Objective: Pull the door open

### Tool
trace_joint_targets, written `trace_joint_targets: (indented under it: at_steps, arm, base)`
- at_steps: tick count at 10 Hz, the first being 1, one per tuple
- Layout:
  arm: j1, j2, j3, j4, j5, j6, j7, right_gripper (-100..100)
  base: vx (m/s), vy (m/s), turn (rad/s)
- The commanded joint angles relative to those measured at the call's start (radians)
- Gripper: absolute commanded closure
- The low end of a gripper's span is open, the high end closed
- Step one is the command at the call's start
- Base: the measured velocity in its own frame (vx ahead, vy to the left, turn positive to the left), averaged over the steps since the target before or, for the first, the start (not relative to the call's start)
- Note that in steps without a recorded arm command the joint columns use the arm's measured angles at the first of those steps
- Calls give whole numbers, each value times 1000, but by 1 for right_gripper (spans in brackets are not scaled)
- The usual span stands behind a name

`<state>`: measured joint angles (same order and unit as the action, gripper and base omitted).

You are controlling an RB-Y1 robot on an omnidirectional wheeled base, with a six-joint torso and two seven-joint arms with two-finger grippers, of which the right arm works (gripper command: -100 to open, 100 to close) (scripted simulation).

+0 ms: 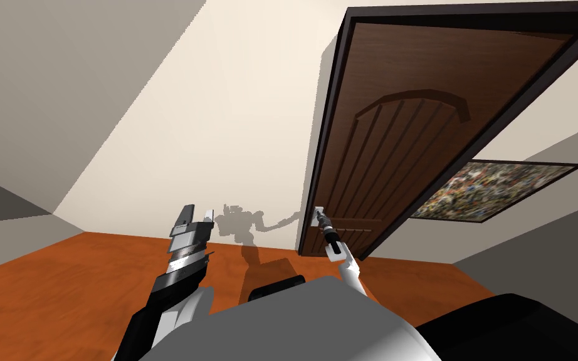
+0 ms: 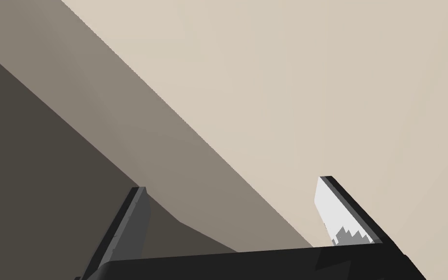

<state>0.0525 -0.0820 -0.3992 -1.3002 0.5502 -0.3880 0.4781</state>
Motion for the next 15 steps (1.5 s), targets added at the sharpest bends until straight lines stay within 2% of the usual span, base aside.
trace_joint_targets:
  at_steps: [1,5,6,7,8,10,11,12,13,14,15]
  arm:
    - [1,0,6,-1,-9,0,-29,100]
    - [7,-10,26,-6,-64,4,-143,100]
    - [7,-10,26,-6,-64,4,-150,100]
    - [9,-13,33,-8,-85,6,-188,100]
    - [9,-13,33,-8,-85,6,-191,100]
    - [13,-21,48,-11,-125,9,-256,100]
    - [13,-21,48,-11,-125,9,-273,100]
    - [15,-25,56,-13,-147,10,-307,100]
    - [15,-25,56,-13,-147,10,-315,100]
    - [17,-28,65,-15,-170,12,-353,100]
    - [17,-28,65,-15,-170,12,-357,100]
  base:
    - [-23,-9,14]
    - [-32,-11,21]
    - [-24,-10,12]
    - [-29,-12,26]
    - [-24,-11,16]
    - [-35,-13,30]
    - [-37,-15,17]
    - [-33,-15,27]
    - [-26,-10,11]
    - [-29,-10,25]
    - [-28,-11,20]
